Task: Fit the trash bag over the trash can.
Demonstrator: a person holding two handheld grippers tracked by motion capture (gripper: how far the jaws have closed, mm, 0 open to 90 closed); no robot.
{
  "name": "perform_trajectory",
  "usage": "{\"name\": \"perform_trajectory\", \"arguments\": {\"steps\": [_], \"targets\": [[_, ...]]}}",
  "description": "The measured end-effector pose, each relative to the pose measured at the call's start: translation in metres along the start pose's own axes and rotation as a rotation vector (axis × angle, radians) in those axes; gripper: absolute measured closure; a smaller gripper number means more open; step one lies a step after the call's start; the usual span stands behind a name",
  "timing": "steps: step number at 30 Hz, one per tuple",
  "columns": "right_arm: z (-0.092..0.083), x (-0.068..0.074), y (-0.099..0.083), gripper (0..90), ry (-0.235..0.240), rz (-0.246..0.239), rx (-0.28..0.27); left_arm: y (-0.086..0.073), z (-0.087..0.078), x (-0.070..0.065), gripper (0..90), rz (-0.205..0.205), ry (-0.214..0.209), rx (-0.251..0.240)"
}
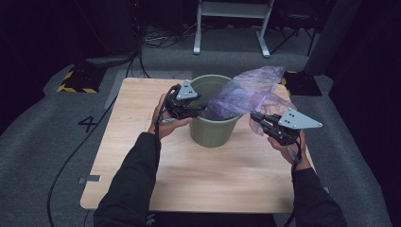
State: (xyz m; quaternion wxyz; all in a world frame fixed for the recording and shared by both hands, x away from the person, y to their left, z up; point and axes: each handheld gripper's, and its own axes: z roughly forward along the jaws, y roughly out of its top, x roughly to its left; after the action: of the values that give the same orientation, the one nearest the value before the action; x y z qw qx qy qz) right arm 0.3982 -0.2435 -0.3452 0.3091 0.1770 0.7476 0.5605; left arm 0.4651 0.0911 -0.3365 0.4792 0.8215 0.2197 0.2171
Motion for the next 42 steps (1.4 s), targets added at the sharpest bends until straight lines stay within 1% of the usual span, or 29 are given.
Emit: {"name": "perform_trajectory", "arguments": {"steps": [3, 4, 5, 6, 7, 9, 11, 12, 14, 17, 18, 19, 20, 21, 22, 23, 25, 27, 28, 29, 30, 31, 32, 34, 36, 38, 40, 42], "targets": [[0.001, 0.006, 0.008, 89.4, 0.007, -0.020, -0.002, 0.005, -0.002, -0.006, 41.7, 0.008, -0.015, -0.012], [0.003, 0.008, 0.011, 89.4, 0.012, -0.029, -0.003, 0.008, -0.003, -0.010, 40.6, 0.020, -0.024, -0.017], [0.004, 0.010, 0.013, 89.4, 0.019, -0.038, -0.002, 0.011, -0.004, -0.014, 40.5, 0.033, -0.044, -0.026], [0.005, 0.013, 0.015, 89.3, 0.028, -0.048, 0.001, 0.012, -0.004, -0.017, 38.7, 0.038, -0.052, -0.031], [0.006, 0.015, 0.016, 89.2, 0.033, -0.050, 0.001, 0.015, -0.004, -0.022, 36.4, 0.050, -0.070, -0.035], [0.008, 0.018, 0.019, 89.1, 0.045, -0.051, 0.003, 0.019, -0.002, -0.029, 35.6, 0.069, -0.086, -0.036], [0.009, 0.020, 0.020, 88.3, 0.051, -0.052, 0.005, 0.024, 0.000, -0.037, 33.5, 0.084, -0.113, -0.040], [0.010, 0.020, 0.021, 88.3, 0.054, -0.045, 0.006, 0.025, 0.001, -0.039, 33.5, 0.093, -0.116, -0.035], [0.010, 0.021, 0.022, 87.7, 0.064, -0.045, -0.001, 0.030, 0.004, -0.044, 36.4, 0.114, -0.106, -0.021], [0.009, 0.025, 0.024, 86.7, 0.079, -0.048, -0.008, 0.032, 0.008, -0.047, 47.2, 0.129, -0.080, -0.006], [0.009, 0.026, 0.025, 86.7, 0.086, -0.048, -0.010, 0.033, 0.009, -0.047, 50.5, 0.132, -0.093, -0.007], [0.008, 0.028, 0.026, 86.3, 0.094, -0.050, -0.011, 0.032, 0.010, -0.047, 58.4, 0.132, -0.094, -0.011], [0.008, 0.028, 0.026, 85.5, 0.097, -0.049, -0.010, 0.032, 0.011, -0.046, 66.6, 0.144, -0.083, -0.006], [0.008, 0.029, 0.027, 83.8, 0.101, -0.049, -0.008, 0.031, 0.011, -0.045, 73.5, 0.151, -0.085, -0.005], [0.007, 0.030, 0.027, 81.6, 0.104, -0.050, -0.008, 0.030, 0.010, -0.045, 78.8, 0.155, -0.082, -0.007], [0.006, 0.031, 0.027, 75.8, 0.108, -0.045, -0.008, 0.030, 0.009, -0.044, 84.1, 0.161, -0.073, -0.008], [0.003, 0.032, 0.026, 65.9, 0.103, -0.033, -0.013, 0.027, 0.006, -0.041, 88.2, 0.157, -0.074, -0.018], [-0.003, 0.033, 0.025, 55.4, 0.106, -0.028, -0.020, 0.025, 0.000, -0.038, 88.7, 0.143, -0.055, -0.035], [-0.005, 0.033, 0.024, 50.2, 0.094, -0.028, -0.015, 0.024, -0.003, -0.036, 88.7, 0.136, -0.055, -0.043], [-0.008, 0.034, 0.022, 47.8, 0.083, -0.032, -0.008, 0.023, -0.006, -0.034, 88.7, 0.129, -0.051, -0.052], [-0.011, 0.035, 0.020, 46.0, 0.084, -0.033, -0.007, 0.021, -0.009, -0.032, 88.6, 0.126, -0.046, -0.059], [-0.013, 0.035, 0.018, 44.3, 0.075, -0.037, -0.004, 0.019, -0.012, -0.030, 88.5, 0.116, -0.042, -0.060], [-0.015, 0.036, 0.015, 42.6, 0.068, -0.036, 0.003, 0.018, -0.013, -0.029, 88.4, 0.113, -0.040, -0.058], [-0.017, 0.036, 0.011, 41.3, 0.074, -0.025, 0.007, 0.014, -0.017, -0.025, 87.4, 0.106, -0.030, -0.059], [-0.018, 0.036, 0.006, 39.7, 0.074, -0.018, 0.015, 0.009, -0.022, -0.020, 86.0, 0.085, -0.030, -0.066], [-0.016, 0.036, 0.001, 38.7, 0.083, -0.007, 0.026, 0.005, -0.025, -0.018, 85.0, 0.074, -0.032, -0.066], [-0.013, 0.036, -0.002, 40.6, 0.068, -0.003, 0.033, 0.002, -0.029, -0.015, 84.4, 0.070, -0.028, -0.071], [-0.012, 0.035, -0.005, 40.8, 0.057, 0.012, 0.023, -0.002, -0.033, -0.012, 83.3, 0.063, -0.023, -0.080]]}}
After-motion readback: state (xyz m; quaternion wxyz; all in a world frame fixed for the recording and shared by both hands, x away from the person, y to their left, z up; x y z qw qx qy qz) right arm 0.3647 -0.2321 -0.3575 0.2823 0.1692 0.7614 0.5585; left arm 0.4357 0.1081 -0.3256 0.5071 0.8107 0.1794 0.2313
